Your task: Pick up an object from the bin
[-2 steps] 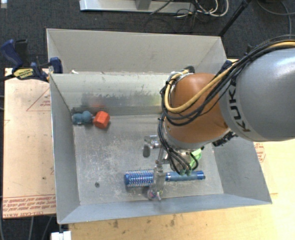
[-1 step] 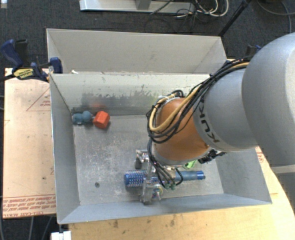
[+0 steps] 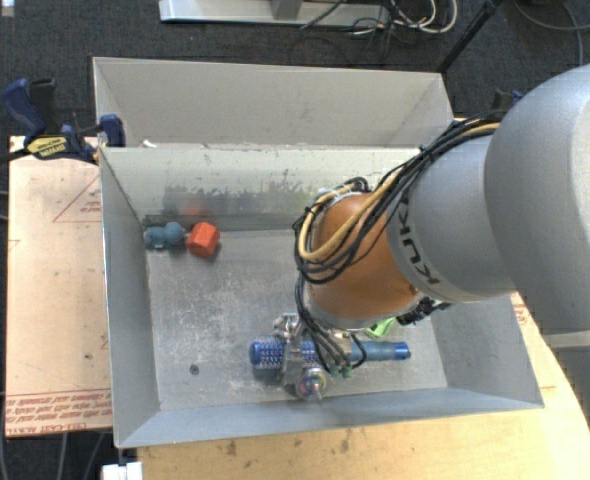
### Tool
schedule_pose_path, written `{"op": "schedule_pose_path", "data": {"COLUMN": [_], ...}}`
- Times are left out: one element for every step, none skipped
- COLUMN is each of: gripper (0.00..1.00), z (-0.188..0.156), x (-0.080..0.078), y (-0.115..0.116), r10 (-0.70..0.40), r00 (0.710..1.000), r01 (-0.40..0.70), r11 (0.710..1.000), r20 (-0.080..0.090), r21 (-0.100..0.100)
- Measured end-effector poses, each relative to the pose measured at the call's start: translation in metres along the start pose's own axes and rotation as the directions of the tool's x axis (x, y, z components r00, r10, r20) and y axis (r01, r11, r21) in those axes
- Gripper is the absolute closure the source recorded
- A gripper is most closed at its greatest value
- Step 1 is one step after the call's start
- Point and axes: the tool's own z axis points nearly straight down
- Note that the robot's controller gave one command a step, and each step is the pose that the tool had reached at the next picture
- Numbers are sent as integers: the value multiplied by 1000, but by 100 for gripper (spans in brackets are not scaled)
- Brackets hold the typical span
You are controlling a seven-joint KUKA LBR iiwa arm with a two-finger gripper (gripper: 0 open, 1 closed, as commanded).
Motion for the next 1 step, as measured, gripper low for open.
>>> {"op": "schedule_pose_path", "data": {"gripper": [100], "z": [-112], "x": [8], "y": [0], "r10": [8], "r00": [1000], "r01": [-8], "r11": [1000], "r20": [8], "r21": [-2]}}
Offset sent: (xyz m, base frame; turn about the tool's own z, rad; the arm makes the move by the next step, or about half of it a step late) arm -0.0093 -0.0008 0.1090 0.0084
